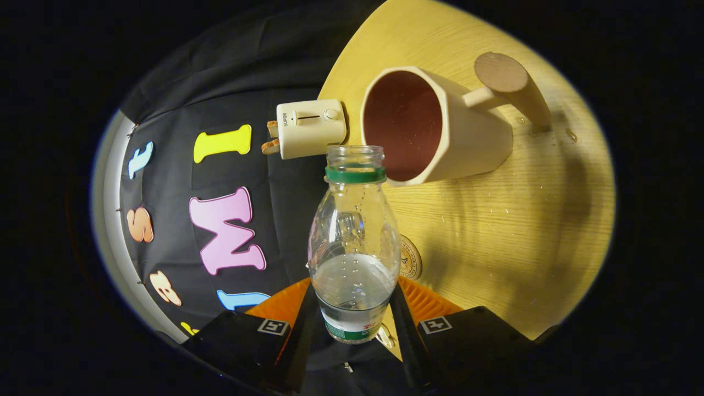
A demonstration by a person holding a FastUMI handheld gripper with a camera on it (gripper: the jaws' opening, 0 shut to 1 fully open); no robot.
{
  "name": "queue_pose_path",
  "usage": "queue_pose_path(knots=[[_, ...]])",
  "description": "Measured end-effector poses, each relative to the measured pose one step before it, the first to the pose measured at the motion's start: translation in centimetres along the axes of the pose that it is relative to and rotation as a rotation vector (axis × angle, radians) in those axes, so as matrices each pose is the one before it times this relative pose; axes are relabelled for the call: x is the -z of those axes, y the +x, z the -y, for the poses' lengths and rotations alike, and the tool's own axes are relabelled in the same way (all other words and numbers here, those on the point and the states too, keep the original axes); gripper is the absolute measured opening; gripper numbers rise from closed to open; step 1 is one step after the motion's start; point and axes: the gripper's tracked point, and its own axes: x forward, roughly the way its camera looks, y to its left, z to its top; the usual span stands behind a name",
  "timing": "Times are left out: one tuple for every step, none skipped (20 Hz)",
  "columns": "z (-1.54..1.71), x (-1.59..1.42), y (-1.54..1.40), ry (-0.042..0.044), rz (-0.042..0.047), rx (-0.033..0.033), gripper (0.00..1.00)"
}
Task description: Take the bottle from table, then pour the juice into the cup, finally place the bottle on the coaster
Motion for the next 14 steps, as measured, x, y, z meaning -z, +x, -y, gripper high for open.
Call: queue_pose_path(knots=[[-0.19, -0.055, -0.154, 0.01144, 0.00195, -0.00215, 0.71], [-0.069, -0.199, 0.096, 0.00881, 0.00242, 0.0012, 0.71], [-0.073, -0.148, -0.02, 0.00963, 0.00048, 0.00023, 0.71], [-0.106, -0.062, 0.168, 0.01231, 0.00178, 0.00168, 0.71], [0.008, -0.038, 0.156, 0.01173, 0.00104, 0.00504, 0.71], [-0.039, -0.084, 0.18, 0.01175, -0.00027, 0.00286, 0.71], [0.063, 0.068, 0.127, 0.01282, 0.00047, 0.00222, 0.71], [-0.151, -0.187, 0.063, 0.01795, 0.00222, -0.00022, 0.71], [-0.043, -0.054, -0.043, 0.01877, 0.00235, -0.00232, 0.71], [-0.019, -0.072, 0.071, 0.01483, 0.00186, -0.00045, 0.71], [-0.046, 0.113, -0.002, 0.01087, -0.00255, -0.00151, 0.71], [0.0, -0.037, 0.074, 0.00729, -0.00402, 0.00098, 0.71], [-0.053, 0.077, 0.067, 0.00588, -0.00447, 0.00069, 0.71], [0.032, 0.003, 0.142, 0.00358, -0.00324, 0.00279, 0.71]])
